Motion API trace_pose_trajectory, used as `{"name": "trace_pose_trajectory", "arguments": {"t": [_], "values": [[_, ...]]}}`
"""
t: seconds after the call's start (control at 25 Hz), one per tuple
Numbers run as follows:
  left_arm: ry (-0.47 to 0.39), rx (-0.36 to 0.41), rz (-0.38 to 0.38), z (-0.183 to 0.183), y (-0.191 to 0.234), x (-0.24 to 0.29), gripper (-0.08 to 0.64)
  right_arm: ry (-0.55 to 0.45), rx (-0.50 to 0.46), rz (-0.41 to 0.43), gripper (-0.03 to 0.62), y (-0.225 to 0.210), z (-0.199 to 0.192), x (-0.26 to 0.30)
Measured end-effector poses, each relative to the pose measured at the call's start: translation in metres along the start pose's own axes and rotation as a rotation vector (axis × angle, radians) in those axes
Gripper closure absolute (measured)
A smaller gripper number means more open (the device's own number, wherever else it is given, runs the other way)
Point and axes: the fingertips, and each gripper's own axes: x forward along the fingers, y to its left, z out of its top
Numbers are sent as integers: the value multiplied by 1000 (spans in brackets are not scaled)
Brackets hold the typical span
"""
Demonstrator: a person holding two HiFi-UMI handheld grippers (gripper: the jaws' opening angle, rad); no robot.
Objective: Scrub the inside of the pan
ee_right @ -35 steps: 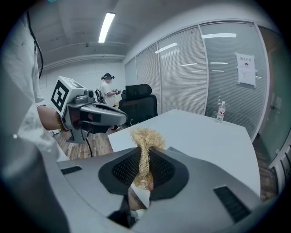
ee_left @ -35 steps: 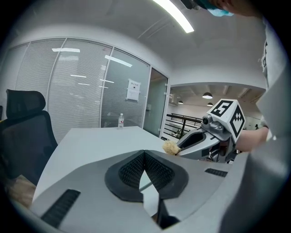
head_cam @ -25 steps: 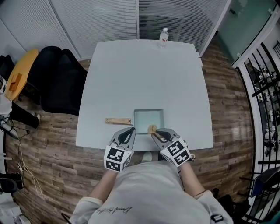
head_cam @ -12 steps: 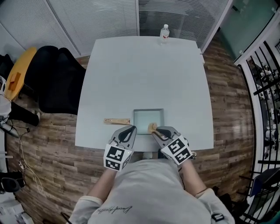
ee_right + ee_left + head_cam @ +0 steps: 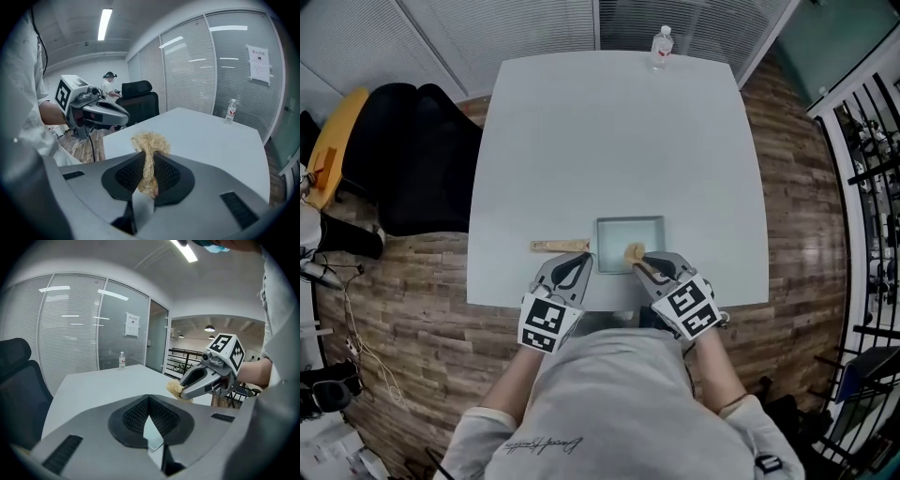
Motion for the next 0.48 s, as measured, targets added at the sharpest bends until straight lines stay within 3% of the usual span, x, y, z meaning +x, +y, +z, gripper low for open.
{"name": "trace_pose_trajectory", "arguments": {"t": [0.48], "values": [[127,131,-92,-35,13,13,548,91,29,-13,525,-9,-25,13]]}}
